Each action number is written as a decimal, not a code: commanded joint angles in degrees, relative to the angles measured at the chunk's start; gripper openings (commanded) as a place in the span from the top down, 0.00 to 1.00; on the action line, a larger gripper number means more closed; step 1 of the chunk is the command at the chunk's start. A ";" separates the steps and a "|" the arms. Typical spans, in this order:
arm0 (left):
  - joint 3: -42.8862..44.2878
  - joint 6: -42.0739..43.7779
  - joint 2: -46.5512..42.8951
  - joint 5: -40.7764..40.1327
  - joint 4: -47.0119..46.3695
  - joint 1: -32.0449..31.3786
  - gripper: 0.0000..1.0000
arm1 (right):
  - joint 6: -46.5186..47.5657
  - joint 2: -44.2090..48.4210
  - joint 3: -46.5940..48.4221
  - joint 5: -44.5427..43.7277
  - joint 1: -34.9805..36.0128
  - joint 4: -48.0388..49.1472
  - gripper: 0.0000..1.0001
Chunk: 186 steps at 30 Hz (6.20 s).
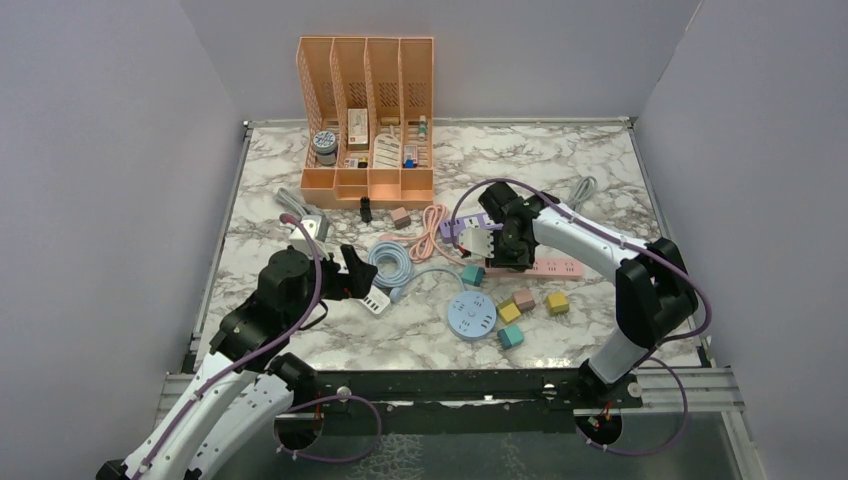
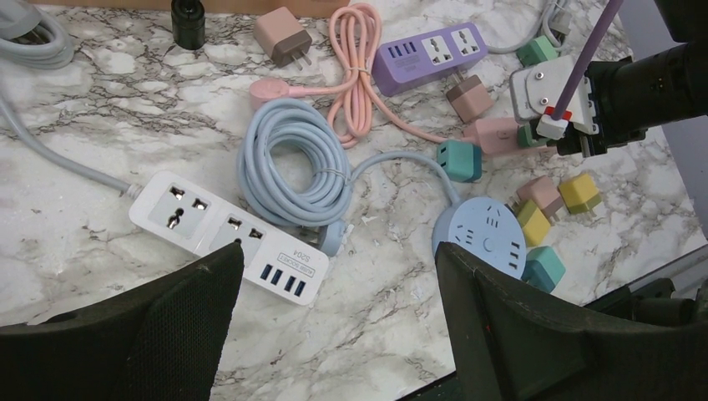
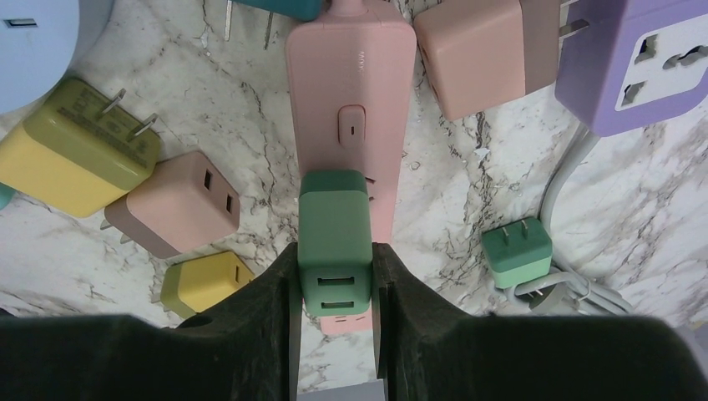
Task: Insert the plug
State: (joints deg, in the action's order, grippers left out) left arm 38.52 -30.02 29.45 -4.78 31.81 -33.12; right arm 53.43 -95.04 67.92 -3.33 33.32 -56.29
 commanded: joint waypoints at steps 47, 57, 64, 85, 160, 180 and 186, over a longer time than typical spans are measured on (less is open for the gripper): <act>-0.64 0.65 -0.25 0.27 -1.62 -0.24 0.12 | -28.88 26.96 0.32 5.79 -1.24 16.17 0.11; -0.88 -0.80 -0.68 -0.91 -1.67 -0.19 0.12 | -70.44 29.24 -0.50 -6.98 -1.24 18.25 0.00; -1.08 -1.44 -1.67 -1.78 -1.67 -0.19 0.12 | -80.34 26.27 -5.20 -13.67 -5.43 22.83 0.00; -1.54 -2.53 -2.50 -2.69 -1.72 -0.16 0.12 | -99.95 -4.57 -1.04 -20.77 -23.18 24.98 0.06; 14.98 -37.35 32.70 31.27 -31.13 -4.98 0.14 | -53.49 47.06 -22.46 44.53 -7.53 40.68 0.76; 23.04 -33.15 47.21 36.00 -26.41 -12.75 0.52 | -49.12 45.23 -21.29 42.87 -3.89 38.66 0.76; 25.24 -30.78 49.16 38.70 -24.58 -12.75 0.61 | -45.17 45.32 -20.99 45.00 -3.08 36.11 0.78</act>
State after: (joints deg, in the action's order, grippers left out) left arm 61.10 -63.86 77.62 30.72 5.58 -45.63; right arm 4.47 -50.04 45.28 38.79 29.30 -18.76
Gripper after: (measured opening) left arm 0.391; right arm 0.464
